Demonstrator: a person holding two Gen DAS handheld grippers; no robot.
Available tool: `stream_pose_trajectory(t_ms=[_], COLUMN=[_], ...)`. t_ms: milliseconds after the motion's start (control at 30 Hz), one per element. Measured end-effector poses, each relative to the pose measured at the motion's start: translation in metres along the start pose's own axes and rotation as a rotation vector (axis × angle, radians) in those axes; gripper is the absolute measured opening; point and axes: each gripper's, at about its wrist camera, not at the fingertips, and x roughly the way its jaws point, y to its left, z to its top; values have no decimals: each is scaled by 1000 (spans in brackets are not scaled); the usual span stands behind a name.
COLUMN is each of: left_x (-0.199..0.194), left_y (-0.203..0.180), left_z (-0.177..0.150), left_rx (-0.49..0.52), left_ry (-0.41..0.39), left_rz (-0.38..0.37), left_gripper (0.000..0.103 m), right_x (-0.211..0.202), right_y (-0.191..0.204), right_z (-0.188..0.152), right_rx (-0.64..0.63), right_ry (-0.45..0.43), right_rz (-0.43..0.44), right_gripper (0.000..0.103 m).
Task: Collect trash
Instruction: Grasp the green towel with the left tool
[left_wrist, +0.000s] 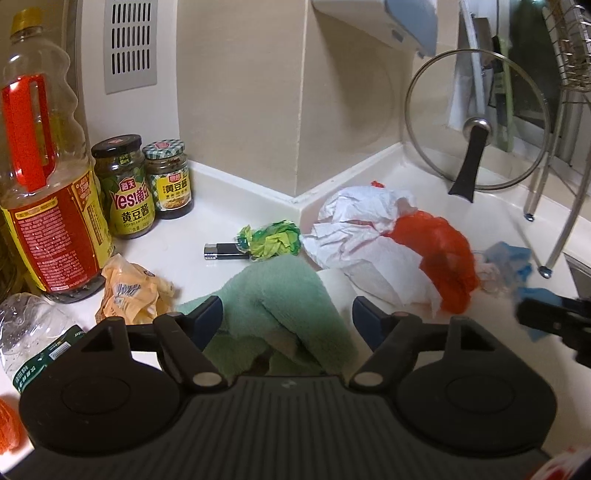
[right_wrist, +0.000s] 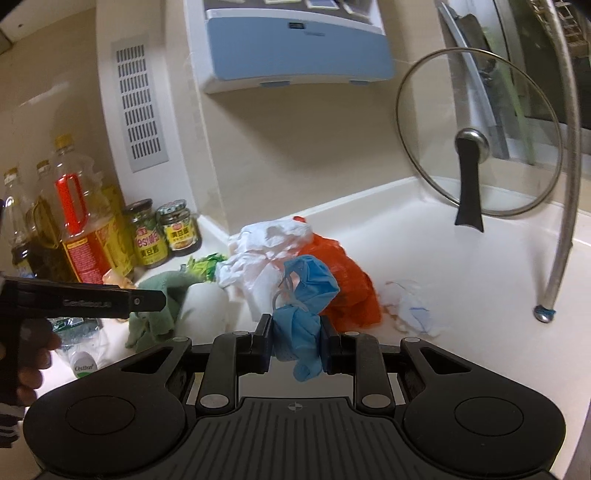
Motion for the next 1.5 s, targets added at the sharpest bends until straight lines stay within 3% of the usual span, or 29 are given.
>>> stream_pose_trajectory(t_ms=[400, 500, 567, 767, 867, 1500], left_x=[22, 24, 23, 14, 7, -66], left_y=[5, 7, 8, 11, 13, 36], left_z=[3, 1, 0, -1, 1, 43], left_rx=[6, -1, -2, -9, -11, -46], left_ry=[25, 37, 39, 24, 12, -141], left_rz=[21, 3, -14, -31, -41, -53], left_gripper=[72, 58, 43, 19, 14, 10], right_x=[-11, -11, -12, -14, -14, -36], right_y=[-13, -15, -15, -18, -20, -25], right_z=[-4, -5, -6, -7, -8, -7], right_rx=[42, 50, 57, 65, 71, 86], right_ry=[5, 8, 7, 11, 11, -25], right_rz=[-21, -22, -22, -22, -24, -30], right_gripper=[26, 26, 26, 26, 26, 26])
